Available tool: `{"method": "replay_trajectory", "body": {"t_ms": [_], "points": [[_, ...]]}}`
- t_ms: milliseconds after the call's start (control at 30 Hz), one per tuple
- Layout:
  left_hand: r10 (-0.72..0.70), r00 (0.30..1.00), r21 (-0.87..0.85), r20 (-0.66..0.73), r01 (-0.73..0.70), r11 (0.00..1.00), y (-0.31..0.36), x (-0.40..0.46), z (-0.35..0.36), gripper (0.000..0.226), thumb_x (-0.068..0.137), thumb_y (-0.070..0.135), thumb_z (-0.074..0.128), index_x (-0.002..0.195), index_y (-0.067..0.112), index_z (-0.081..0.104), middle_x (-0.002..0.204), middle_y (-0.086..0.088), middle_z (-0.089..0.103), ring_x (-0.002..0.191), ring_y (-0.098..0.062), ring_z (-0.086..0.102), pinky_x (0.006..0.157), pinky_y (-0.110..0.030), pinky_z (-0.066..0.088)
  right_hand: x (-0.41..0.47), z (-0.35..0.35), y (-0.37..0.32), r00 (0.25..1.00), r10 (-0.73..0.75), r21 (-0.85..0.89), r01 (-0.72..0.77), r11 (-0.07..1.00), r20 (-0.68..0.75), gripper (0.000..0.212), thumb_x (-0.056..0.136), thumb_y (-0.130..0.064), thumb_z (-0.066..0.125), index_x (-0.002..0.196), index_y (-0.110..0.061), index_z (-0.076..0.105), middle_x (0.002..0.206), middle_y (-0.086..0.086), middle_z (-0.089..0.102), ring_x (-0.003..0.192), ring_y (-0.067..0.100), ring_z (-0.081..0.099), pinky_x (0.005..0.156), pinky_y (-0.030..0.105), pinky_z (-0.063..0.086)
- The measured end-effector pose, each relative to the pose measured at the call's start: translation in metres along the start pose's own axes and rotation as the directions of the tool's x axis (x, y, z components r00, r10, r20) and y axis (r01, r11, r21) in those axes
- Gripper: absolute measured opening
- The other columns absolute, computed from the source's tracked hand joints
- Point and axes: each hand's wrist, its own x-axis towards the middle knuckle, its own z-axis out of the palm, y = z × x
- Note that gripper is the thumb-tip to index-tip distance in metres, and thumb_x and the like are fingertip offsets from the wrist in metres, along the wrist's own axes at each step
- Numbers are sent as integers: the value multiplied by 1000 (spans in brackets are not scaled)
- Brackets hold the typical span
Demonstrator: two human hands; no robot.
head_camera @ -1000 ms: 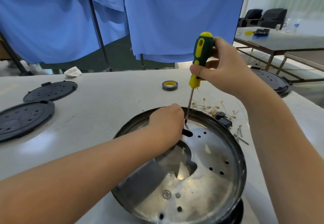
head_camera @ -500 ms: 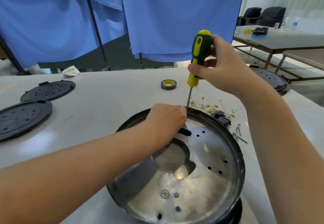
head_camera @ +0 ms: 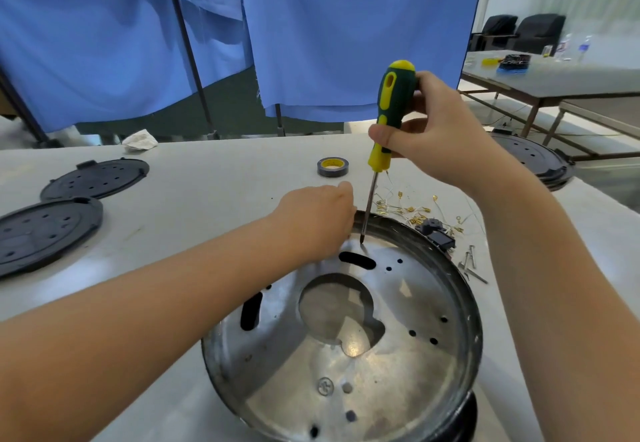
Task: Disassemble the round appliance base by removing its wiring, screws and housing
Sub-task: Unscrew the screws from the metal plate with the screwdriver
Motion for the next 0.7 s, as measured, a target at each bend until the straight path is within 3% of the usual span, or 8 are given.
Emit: {"method": "replay_trajectory", "body": {"t_ms": [100,167,200,267,333,433,533,700], "points": [[-83,996,-263,-25,73,962,-11,-3,-13,23,102,30,37,103,12,51,87,-1,57,77,-19,55,66,-31,41,-1,1,0,1000,13,38,-13,999,-1,40,84,-27,73,113,-27,45,109,-5,57,86,14,68,85,37,57],[-167,986,-501,-5,142,854,-20,-7,-21,25,100,32,40,95,13,56,84,-1,63,77,-18,59,66,-31,45,-1,2,-4,1000,0,120,1,993,-11,34,87,-21,69,113,-23,47,108,-2,59,86,15,71,84,37,58],[-214,976,-645,33,185,742,-24,-8,-22,24,100,32,43,91,15,57,79,0,64,72,-16,62,63,-30,48,-1,2,-6,1000,-16,173,20,985,-23,30,89,-18,67,112,-21,48,105,-2,60,85,14,71,83,35,58],[-270,947,-875,171,272,400,-30,-15,-23,21,99,30,47,88,16,59,69,1,68,63,-12,67,53,-25,51,-1,2,-12,998,-31,281,47,958,-59,22,93,-15,61,110,-18,48,103,-2,58,81,12,72,78,31,59],[-248,936,-957,251,278,82,-34,-23,-21,18,97,27,52,91,13,63,71,1,73,69,-11,71,55,-21,53,-1,1,-18,996,-13,365,43,930,-85,17,95,-15,58,108,-17,47,99,1,56,73,10,69,72,28,59],[-249,939,-955,236,177,-239,-37,-33,-13,12,93,19,60,89,10,67,82,-4,74,80,-17,73,63,-26,56,-3,3,-25,998,42,428,-22,904,-37,15,95,-13,55,107,-19,47,88,5,54,65,10,59,65,26,55],[-256,943,-929,211,112,-354,-38,-38,-11,14,89,15,63,81,11,73,86,-7,75,84,-19,72,67,-27,57,-8,10,-28,997,44,307,-62,950,64,16,92,-14,58,106,-17,50,81,8,52,60,10,51,55,24,49],[-196,974,-947,116,49,-317,-45,-44,-16,11,72,24,70,75,17,78,85,-5,74,77,-14,71,68,-26,57,-14,21,-26,962,-12,-147,54,988,274,18,82,-24,72,94,-12,64,78,9,59,62,4,50,60,20,42]]}}
